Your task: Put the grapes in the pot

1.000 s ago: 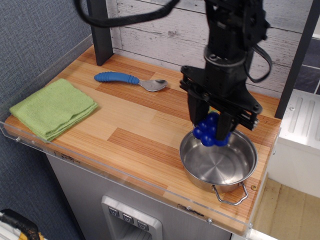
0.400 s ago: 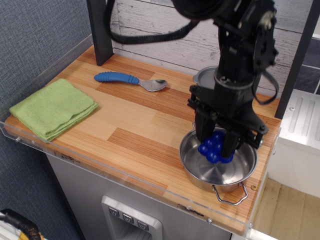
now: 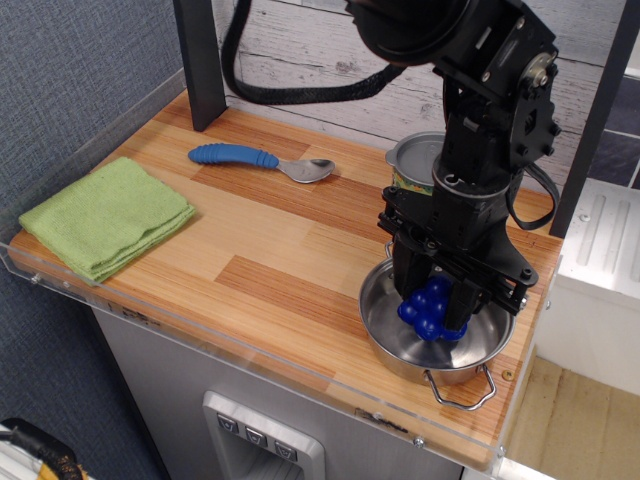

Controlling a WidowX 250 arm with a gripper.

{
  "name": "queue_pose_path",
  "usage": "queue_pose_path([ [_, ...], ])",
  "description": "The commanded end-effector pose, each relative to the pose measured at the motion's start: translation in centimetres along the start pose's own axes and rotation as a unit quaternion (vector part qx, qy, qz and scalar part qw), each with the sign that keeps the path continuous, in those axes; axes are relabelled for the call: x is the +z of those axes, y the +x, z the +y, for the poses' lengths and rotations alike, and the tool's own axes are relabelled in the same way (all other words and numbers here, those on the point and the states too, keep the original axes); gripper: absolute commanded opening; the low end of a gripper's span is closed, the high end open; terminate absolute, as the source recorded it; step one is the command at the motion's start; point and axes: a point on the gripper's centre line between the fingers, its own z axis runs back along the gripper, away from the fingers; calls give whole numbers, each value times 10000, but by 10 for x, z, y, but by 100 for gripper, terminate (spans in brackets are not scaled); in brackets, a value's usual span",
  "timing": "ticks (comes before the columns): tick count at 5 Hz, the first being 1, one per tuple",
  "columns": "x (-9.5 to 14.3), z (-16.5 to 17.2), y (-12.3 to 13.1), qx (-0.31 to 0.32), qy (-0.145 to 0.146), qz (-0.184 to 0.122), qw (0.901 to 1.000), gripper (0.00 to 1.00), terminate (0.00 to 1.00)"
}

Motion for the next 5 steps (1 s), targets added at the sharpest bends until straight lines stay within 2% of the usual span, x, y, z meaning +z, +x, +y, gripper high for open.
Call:
queue_pose_path([
  [1, 14, -1, -18, -61, 57, -79, 9999, 100, 0],
  [2, 23, 2, -20, 29, 92, -52, 9999, 100, 0],
  [4, 75, 22, -35, 457, 265, -346, 9980, 100, 0],
  [5, 90, 53, -47, 1084, 284, -197, 9935, 100, 0],
])
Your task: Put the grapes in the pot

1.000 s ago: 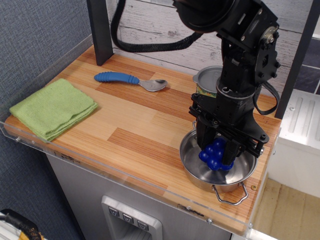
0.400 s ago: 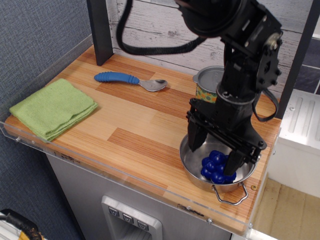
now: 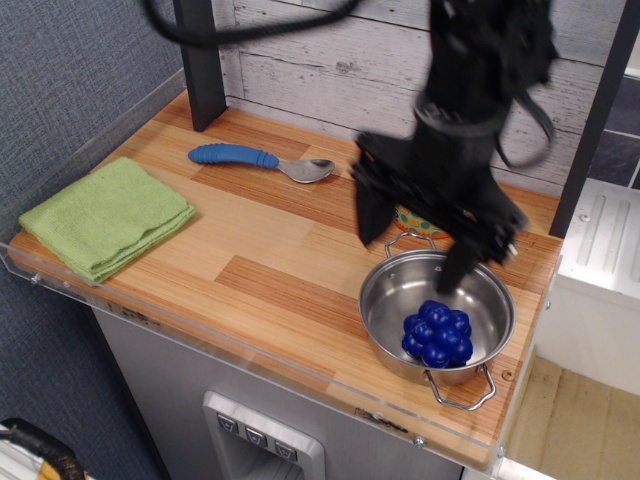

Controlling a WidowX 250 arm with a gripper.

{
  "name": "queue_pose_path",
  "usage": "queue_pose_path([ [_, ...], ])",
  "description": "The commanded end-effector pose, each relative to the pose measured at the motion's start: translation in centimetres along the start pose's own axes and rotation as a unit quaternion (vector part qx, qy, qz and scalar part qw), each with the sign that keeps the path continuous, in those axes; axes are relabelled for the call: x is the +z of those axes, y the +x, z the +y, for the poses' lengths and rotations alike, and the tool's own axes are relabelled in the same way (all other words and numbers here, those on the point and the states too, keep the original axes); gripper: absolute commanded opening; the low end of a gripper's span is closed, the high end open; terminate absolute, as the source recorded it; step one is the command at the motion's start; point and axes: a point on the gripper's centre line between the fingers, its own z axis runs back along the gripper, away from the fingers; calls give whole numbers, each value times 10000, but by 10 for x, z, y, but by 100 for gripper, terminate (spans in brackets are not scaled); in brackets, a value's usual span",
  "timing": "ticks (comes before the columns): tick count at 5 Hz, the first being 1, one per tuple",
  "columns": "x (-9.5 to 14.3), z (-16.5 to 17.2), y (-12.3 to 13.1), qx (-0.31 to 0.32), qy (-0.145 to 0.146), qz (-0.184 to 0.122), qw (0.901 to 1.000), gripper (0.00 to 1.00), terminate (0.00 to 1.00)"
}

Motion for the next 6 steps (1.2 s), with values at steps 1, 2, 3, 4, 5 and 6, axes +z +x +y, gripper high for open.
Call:
queue_pose_path([
  [1, 29, 79, -38, 1477, -118, 126, 9889, 100, 0],
  [2, 25, 112, -56, 1920, -146, 231, 9810, 100, 0],
  [3, 19, 137, -70, 1662, 20, 468, 9850, 100, 0],
  [4, 7, 164, -83, 1424, 105, 629, 9878, 100, 0],
  [5, 1, 178, -93, 1100, 274, 666, 9913, 100, 0],
  [6, -1, 187, -97, 726, 185, 435, 9962, 100, 100],
])
